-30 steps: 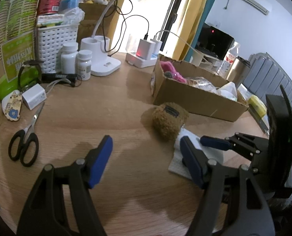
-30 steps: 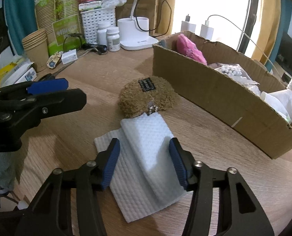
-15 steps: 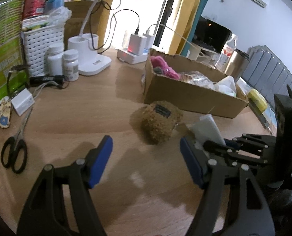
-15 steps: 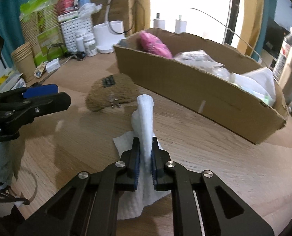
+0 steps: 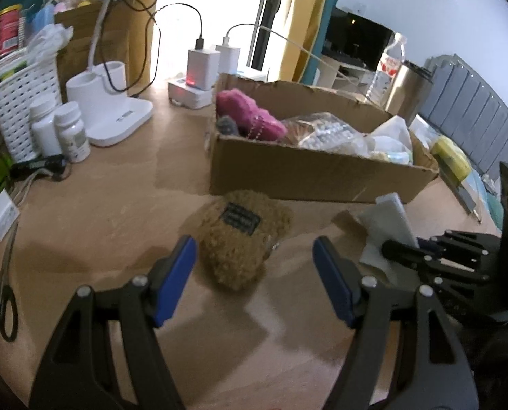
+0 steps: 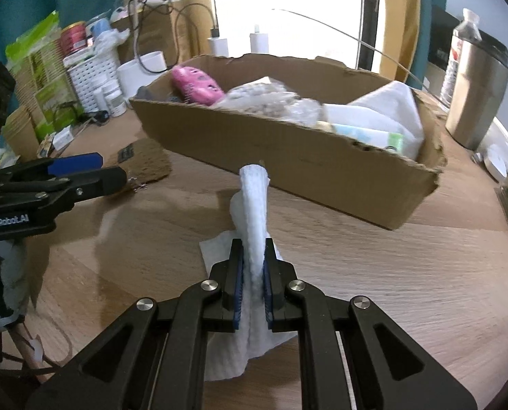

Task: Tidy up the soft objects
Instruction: 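Pinch a white wipe with the right tool and lift it while the left tool approaches the brown pouch, then carry the wipe toward the box with the right tool while the left tool grasps and lifts the brown pouch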

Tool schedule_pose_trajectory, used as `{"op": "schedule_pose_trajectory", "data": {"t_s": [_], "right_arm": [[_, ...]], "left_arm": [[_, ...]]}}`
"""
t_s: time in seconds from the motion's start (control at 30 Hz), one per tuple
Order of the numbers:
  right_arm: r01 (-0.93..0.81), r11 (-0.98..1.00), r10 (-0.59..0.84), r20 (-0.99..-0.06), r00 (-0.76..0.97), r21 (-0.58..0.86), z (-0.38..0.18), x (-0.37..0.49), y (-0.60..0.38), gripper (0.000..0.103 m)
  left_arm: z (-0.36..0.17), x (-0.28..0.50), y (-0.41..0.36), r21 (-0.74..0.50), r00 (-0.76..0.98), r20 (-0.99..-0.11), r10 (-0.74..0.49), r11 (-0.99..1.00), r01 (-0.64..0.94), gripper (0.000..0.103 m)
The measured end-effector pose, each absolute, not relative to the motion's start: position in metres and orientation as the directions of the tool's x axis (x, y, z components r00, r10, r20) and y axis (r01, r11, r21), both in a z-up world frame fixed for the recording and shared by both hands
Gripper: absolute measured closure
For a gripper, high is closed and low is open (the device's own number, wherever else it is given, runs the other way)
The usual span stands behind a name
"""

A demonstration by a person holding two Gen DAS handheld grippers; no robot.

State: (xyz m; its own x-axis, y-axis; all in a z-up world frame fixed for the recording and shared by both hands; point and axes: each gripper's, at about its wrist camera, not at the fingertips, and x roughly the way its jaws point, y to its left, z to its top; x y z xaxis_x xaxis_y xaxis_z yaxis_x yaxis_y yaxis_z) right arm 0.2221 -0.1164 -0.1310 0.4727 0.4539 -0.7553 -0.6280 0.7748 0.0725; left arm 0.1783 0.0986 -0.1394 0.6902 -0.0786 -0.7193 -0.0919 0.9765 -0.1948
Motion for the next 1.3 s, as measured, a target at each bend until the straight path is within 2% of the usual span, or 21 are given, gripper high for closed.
{"op": "schedule_pose_trajectory", "data": {"t_s": [0.83, 0.93, 1.0, 1.13, 1.3], "right_arm": [[-0.583, 0.805, 0.451, -0.754, 0.478, 0.111, -0.132, 0.239, -0.133, 0.092], [-0.58, 0.807, 0.447, -0.754, 0.48, 0.109, -0.133, 0.239, -0.133, 0.092], [-0.579, 0.808, 0.446, -0.755, 0.48, 0.109, -0.132, 0.24, -0.132, 0.092], [-0.58, 0.808, 0.446, -0.755, 0.481, 0.109, -0.133, 0.24, -0.132, 0.092], [-0.579, 0.809, 0.443, -0.755, 0.483, 0.103, -0.133, 0.24, -0.131, 0.092]], "left_arm": [[-0.159, 0.217, 0.091, -0.133, 0.627, -0.777, -0.044, 0.986, -0.096, 0.031], [-0.159, 0.217, 0.091, -0.133, 0.633, -0.773, -0.045, 0.987, -0.092, 0.032], [-0.159, 0.216, 0.09, -0.137, 0.635, -0.77, -0.054, 0.987, -0.081, 0.039], [-0.159, 0.213, 0.088, -0.16, 0.641, -0.762, -0.089, 0.986, -0.054, 0.045], [-0.157, 0.211, 0.086, -0.174, 0.643, -0.758, -0.11, 0.984, -0.038, 0.046]]}}
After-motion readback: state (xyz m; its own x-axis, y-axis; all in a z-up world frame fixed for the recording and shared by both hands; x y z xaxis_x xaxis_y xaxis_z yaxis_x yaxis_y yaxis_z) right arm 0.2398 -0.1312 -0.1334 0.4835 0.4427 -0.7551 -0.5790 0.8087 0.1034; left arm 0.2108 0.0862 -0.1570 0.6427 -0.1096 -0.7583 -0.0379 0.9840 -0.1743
